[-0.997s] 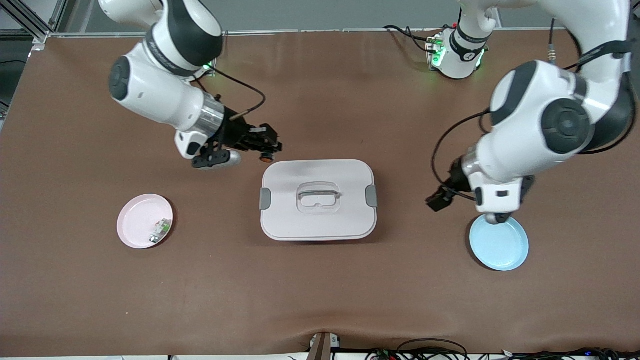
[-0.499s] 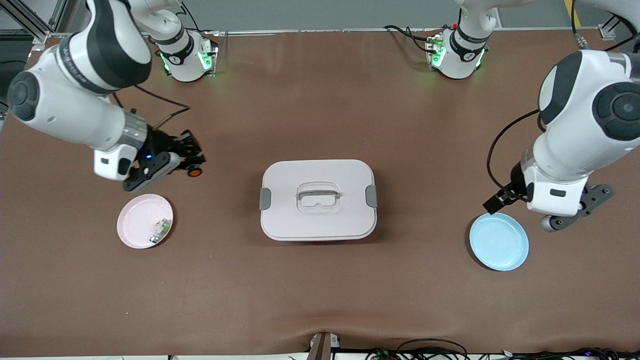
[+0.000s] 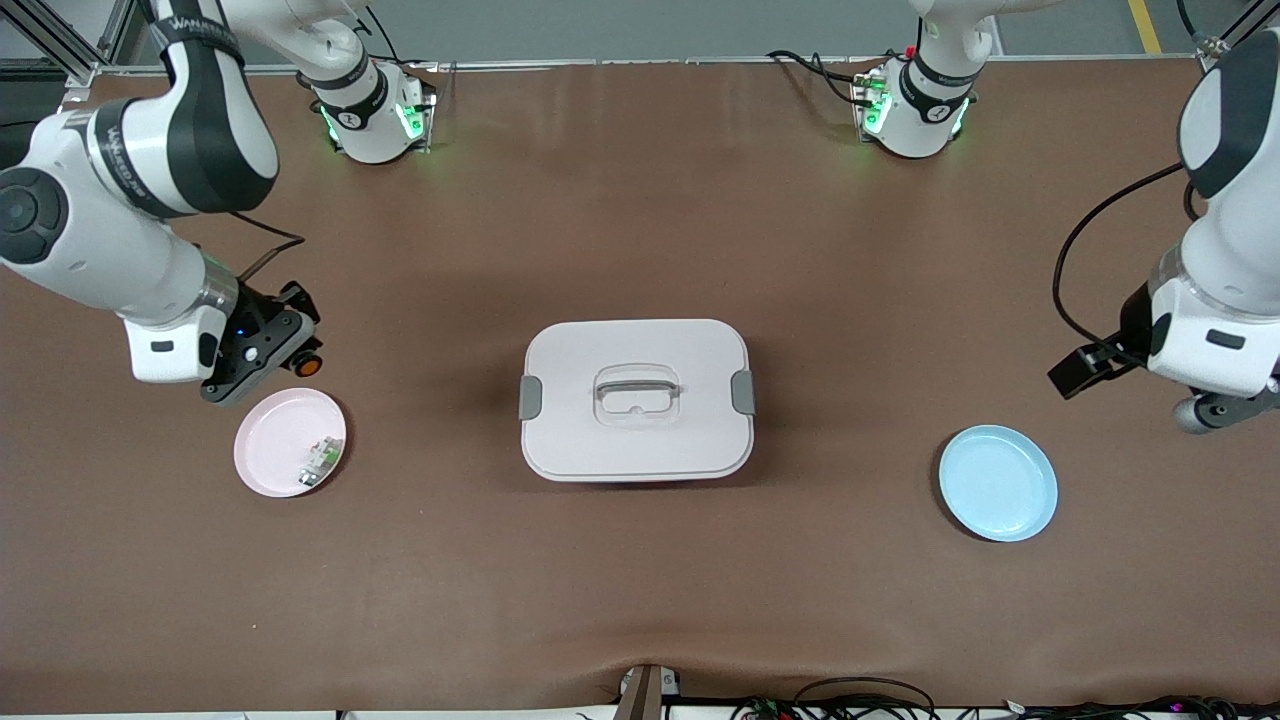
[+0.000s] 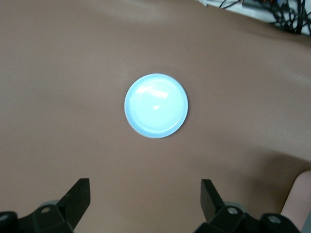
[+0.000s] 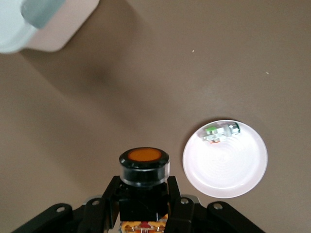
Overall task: Transfer orange switch to right arm and place
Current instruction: 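Carry the switch with the right gripper over the pink plate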
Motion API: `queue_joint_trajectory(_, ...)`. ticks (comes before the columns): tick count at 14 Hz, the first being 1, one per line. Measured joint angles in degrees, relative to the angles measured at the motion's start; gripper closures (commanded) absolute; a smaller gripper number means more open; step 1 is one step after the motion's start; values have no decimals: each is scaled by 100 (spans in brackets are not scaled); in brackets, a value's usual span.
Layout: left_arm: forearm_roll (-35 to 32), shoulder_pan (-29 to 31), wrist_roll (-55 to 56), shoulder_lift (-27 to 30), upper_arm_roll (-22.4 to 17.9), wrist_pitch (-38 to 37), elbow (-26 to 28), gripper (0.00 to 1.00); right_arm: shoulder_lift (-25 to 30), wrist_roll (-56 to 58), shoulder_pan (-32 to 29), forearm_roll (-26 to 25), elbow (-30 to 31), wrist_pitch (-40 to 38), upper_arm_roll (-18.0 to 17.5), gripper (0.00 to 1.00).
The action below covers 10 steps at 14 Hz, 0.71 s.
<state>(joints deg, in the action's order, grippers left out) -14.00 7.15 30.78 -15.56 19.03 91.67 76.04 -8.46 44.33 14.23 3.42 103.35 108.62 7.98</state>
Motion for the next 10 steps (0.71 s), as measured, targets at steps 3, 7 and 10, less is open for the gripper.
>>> queue_joint_trajectory(3,422,290,-584,234,8,-319,0,0,-283,885,-321,-33,5,393,2,100)
queue_joint_trajectory(7,654,435,-1442,609,-37,-575,101,0,-699,1984,-629,-178,14,877,1,100)
queue_joint_trajectory(10,722,-165,-1857,1036,-759,-496,578,0,-993,2547,-715,-465,16,1146,0,100)
